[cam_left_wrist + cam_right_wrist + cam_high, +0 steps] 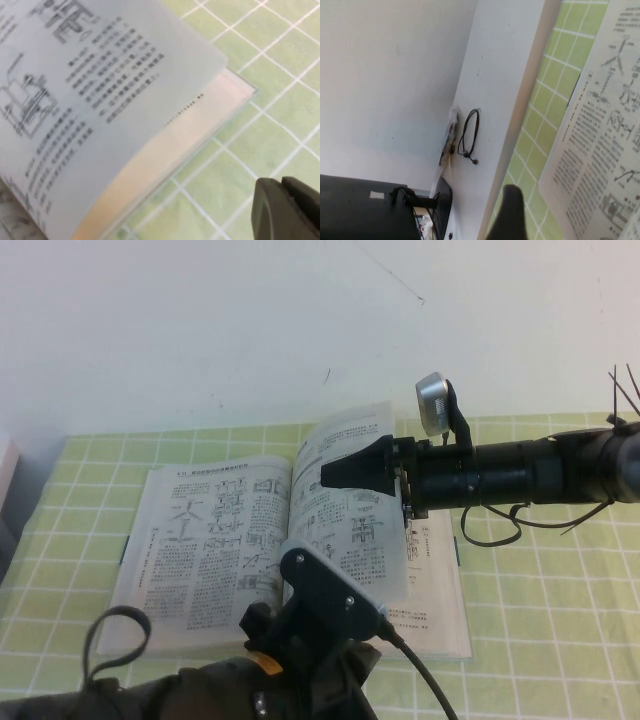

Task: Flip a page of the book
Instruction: Open the closed book

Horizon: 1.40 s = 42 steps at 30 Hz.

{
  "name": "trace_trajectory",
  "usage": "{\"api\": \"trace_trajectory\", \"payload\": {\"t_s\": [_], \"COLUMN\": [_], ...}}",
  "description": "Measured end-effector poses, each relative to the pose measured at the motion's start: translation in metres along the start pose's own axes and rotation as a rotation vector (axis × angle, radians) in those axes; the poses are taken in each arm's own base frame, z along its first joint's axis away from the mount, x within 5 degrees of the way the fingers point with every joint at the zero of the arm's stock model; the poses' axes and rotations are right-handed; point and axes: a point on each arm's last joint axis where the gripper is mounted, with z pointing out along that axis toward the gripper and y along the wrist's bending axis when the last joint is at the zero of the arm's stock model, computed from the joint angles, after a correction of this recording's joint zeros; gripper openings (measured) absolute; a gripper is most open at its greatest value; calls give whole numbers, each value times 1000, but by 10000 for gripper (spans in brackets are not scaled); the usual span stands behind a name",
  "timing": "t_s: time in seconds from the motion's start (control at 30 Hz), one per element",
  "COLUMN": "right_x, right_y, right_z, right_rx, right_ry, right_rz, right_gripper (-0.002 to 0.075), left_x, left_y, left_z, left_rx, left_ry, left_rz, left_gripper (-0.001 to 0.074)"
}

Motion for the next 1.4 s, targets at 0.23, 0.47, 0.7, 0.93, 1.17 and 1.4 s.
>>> {"api": "trace_trajectory", "payload": {"t_s": [0.23, 0.47, 0.7, 0.93, 1.17, 1.4], "right_x": [1, 1, 3, 3, 3, 3], "right_y": [1, 1, 3, 3, 4, 4], "right_z": [2, 3, 3, 3, 3, 3], "right_rx": [-2, -2, -24, -29, -31, -32], "right_ry": [6, 7, 18, 22, 23, 22], "right_rz": [-1, -1, 1, 37, 41, -4], "right_gripper": [582, 582, 582, 582, 582, 421], "left_x": [10, 15, 11, 11, 17, 24], "left_y": [8, 15, 25, 45, 54, 51], "left_z": [25, 36, 33, 24, 17, 21], "left_rx": [-143, -216, -334, -574, -704, -637], "left_ry": [-10, -13, -63, -70, -31, 38], "left_rz": [36, 91, 47, -9, -63, -155], "left_gripper": [-4, -4, -4, -4, -4, -4]}}
